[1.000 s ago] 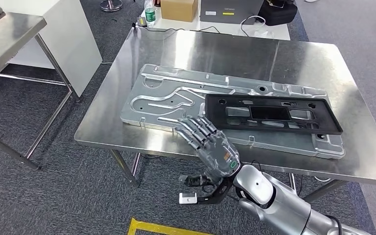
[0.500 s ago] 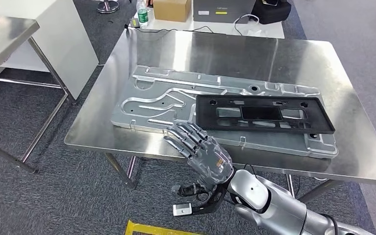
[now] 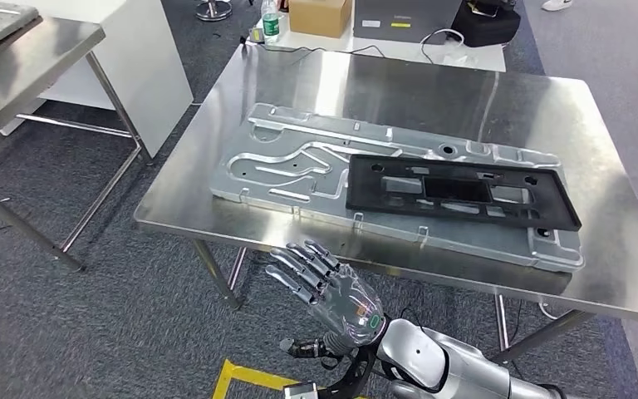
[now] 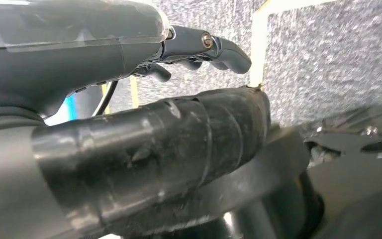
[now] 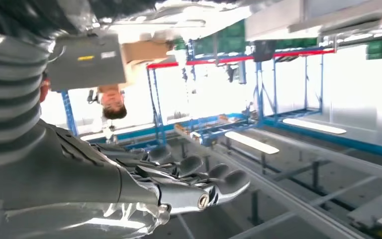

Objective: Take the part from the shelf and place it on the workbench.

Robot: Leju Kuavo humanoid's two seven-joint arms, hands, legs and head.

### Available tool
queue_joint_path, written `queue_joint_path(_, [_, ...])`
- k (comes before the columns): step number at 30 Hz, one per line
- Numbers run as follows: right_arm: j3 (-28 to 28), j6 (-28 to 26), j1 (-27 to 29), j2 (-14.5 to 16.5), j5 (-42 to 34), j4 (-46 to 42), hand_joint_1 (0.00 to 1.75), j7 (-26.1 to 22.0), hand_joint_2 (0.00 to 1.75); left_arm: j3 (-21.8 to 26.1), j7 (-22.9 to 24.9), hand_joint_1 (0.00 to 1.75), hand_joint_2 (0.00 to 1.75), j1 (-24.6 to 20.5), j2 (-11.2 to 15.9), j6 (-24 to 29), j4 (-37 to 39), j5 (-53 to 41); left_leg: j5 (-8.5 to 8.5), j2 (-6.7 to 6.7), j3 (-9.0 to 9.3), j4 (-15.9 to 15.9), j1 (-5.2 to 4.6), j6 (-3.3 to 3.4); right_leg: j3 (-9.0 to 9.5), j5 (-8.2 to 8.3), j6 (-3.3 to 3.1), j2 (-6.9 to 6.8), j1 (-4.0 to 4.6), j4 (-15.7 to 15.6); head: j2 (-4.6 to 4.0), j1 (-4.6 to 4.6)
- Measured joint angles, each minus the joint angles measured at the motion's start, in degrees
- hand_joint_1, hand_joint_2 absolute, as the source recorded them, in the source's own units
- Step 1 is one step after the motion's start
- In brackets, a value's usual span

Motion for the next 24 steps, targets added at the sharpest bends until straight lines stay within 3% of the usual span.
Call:
queue_joint_path(2, [0.5,-1.3,2.1,1.5,0.1,2.0,0.0,0.1,1.75,0.0,0.4,0.0,0.0,0.1,0.0,0.3,0.0,0.1,1.08,-0.91,-0.79,-0.4,0.04,0.84,-0.02,0.07,0.79,-0.18,-0.11,-0.2,-0.01,0.01])
queue_joint_path(3, [0.6,-1.9,3.2,2.3,0.1,3.2,0.0,0.3,1.75,0.0,0.6,0.0,0.0,0.1,0.0,0.4,0.0,0.1,1.85,-1.34,-1.31,-0.7,0.13,1.29,-0.29,-1.3,1.09,0.67,-0.18,0.5,-0.01,0.01])
queue_joint_path(6, [1.1,-3.9,6.1,4.4,0.1,7.1,0.0,0.6,1.75,0.0,1.1,0.0,0.0,0.1,0.0,0.5,0.0,0.4,3.96,-2.59,-3.59,-0.8,0.09,2.33,-2.18,-9.92,1.35,4.1,-0.22,8.5,-0.02,0.01])
queue_joint_path(7, [1.3,-4.7,6.9,5.0,0.2,8.6,0.0,0.7,1.75,0.0,1.1,0.0,0.0,0.1,0.0,0.5,0.0,0.4,4.6,-3.13,-4.46,-0.7,-0.06,2.46,-2.5,-11.76,1.29,4.52,-0.15,11.6,-0.02,0.0])
queue_joint_path(8, [1.4,-5.4,7.6,5.7,0.2,10.2,0.0,0.8,1.75,0.0,1.3,0.0,0.0,0.1,0.0,0.6,0.0,0.4,5.23,-3.73,-5.35,-0.5,-0.22,2.47,-2.2,-12.22,1.15,4.72,-0.08,13.7,-0.02,-0.01])
queue_joint_path(9, [1.4,-6.4,8.3,6.6,-0.3,12.2,0.0,0.9,1.75,0.0,1.4,0.0,0.0,0.2,0.0,0.7,0.0,0.4,5.78,-4.34,-6.26,-0.3,-0.35,2.42,-1.08,-11.41,0.92,4.85,0.04,14.0,-0.02,0.01])
queue_joint_path(11, [1.4,-9.0,9.4,8.8,-3.6,17.8,0.0,0.3,1.75,0.0,1.7,0.0,0.0,0.3,0.0,1.1,0.0,0.4,6.66,-5.58,-7.8,0.3,-0.48,2.21,3.76,-8.66,-0.05,5.89,0.39,8.9,-0.02,0.01])
queue_joint_path(13, [1.0,-10.8,10.1,11.6,-8.9,26.7,0.0,-0.6,1.75,0.0,1.7,0.0,0.0,0.3,-0.1,1.5,0.0,0.4,7.43,-6.69,-8.77,0.6,-0.45,1.75,8.86,-8.41,-1.19,8.14,0.63,1.5,-0.01,0.0])
queue_joint_path(14, [0.6,-10.9,10.3,13.0,-11.7,31.7,0.0,-1.2,1.75,0.0,1.6,0.0,0.0,0.3,-0.2,1.6,0.0,0.4,7.86,-7.22,-9.01,0.6,-0.31,1.41,10.22,-8.89,-1.56,8.9,0.78,-0.9,-0.01,0.0])
queue_joint_path(16, [-0.5,-10.9,10.5,15.9,-16.8,41.1,0.0,-2.8,1.75,0.1,1.5,0.0,0.0,0.4,-0.2,1.7,0.0,0.4,8.95,-8.49,-9.42,0.1,-0.1,0.49,10.76,-8.74,-1.81,8.36,0.99,-2.5,0.0,0.08])
queue_joint_path(18, [-2.1,-10.9,10.3,18.2,-20.3,49.1,0.0,-4.6,1.75,0.1,1.5,0.0,0.0,0.5,-0.1,1.7,0.0,0.4,8.48,-7.99,-10.11,0.6,-0.12,-0.21,10.41,-7.38,-2.21,6.78,0.73,-3.6,-0.01,0.07])
queue_joint_path(20, [-3.6,-10.9,10.2,19.9,-22.7,55.6,0.0,-5.8,1.75,0.1,1.5,0.0,0.0,0.5,0.0,1.7,0.0,0.4,3.93,-5.26,-11.45,4.4,0.1,-0.76,9.6,-5.91,-2.6,5.14,0.37,-4.5,-0.02,-0.07])
queue_joint_path(22, [-4.9,-10.9,10.4,21.1,-24.9,61.2,0.0,-6.2,1.75,0.1,1.5,0.0,0.0,0.5,0.1,1.7,0.0,0.4,-1.12,-3.38,-12.83,10.9,0.63,-1.63,8.33,-4.96,-2.66,3.34,0.35,-4.5,-0.02,-0.13])
queue_joint_path(23, [-5.5,-10.8,10.5,21.6,-26.0,63.6,0.0,-6.1,1.75,0.1,1.4,0.0,0.0,0.6,0.1,1.7,0.0,0.4,-1.8,-3.04,-12.96,13.4,0.94,-2.08,7.56,-4.59,-2.48,2.36,0.31,-4.2,-0.02,-0.14])
queue_joint_path(24, [-6.2,-10.7,10.6,21.9,-27.3,65.9,0.0,-6.0,1.75,0.1,1.4,0.0,0.0,0.6,0.1,1.7,0.0,0.4,-1.17,-2.82,-12.46,14.7,1.25,-2.51,6.7,-4.24,-2.27,1.38,0.25,-3.8,-0.02,-0.13])
